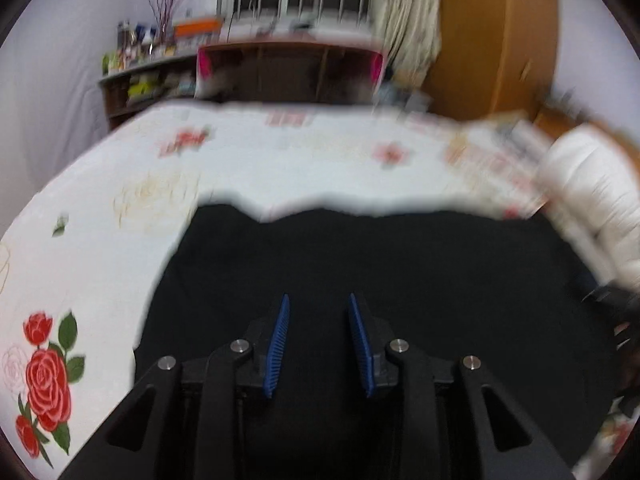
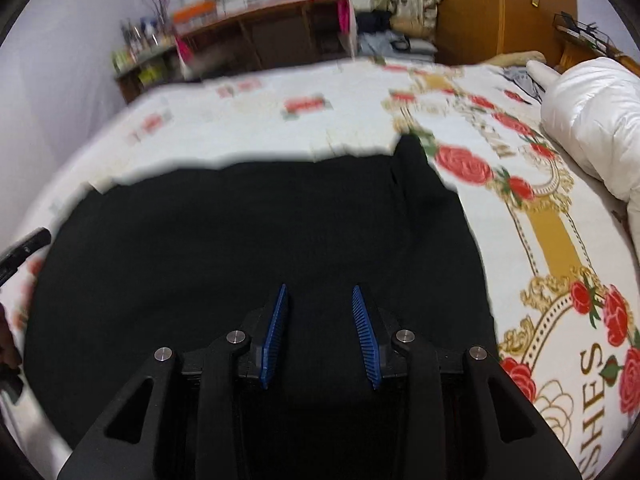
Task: Fold large clothes
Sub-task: 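Open both tools and press the folded coat flat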
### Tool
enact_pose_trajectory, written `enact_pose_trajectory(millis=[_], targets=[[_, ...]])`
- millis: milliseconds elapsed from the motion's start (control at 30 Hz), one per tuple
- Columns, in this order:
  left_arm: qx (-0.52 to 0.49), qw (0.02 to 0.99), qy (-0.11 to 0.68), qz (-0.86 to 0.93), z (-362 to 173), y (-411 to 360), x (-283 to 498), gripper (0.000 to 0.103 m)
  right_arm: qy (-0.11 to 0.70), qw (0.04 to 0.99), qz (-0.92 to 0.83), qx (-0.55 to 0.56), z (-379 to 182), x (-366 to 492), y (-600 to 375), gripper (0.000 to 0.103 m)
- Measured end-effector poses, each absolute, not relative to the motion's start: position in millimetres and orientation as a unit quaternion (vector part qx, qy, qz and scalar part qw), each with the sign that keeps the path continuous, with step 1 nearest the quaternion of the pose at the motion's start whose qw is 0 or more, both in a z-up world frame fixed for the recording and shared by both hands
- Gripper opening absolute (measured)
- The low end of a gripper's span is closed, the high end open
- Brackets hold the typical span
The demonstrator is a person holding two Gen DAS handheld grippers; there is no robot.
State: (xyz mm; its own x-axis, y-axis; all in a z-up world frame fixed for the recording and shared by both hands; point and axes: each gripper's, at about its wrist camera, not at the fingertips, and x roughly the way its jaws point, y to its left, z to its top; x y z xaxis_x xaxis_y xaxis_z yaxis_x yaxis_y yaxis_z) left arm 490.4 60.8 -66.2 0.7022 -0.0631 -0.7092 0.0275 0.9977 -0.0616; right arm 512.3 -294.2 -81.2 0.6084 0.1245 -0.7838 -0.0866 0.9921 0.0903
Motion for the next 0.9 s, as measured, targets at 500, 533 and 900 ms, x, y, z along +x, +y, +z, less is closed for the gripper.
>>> enact_pose_trajectory(millis=[500, 533, 900], targets=[[-0.038, 0.925, 0.377, 0.018, -60, 77, 522, 0.029, 0.413, 0.91, 0.03, 0.034, -69, 544, -317, 0.035], [-0.031, 0.926, 0.375, 0.021, -61, 79, 528, 0.029, 0.41, 0.911, 0.03, 0.04, -66, 549, -319, 0.035], [-0.05, 0.908, 0.411, 0.061, -108, 99, 570, 0.029, 0.454, 0.89, 0.002, 0.045, -121, 598, -340, 0.033]])
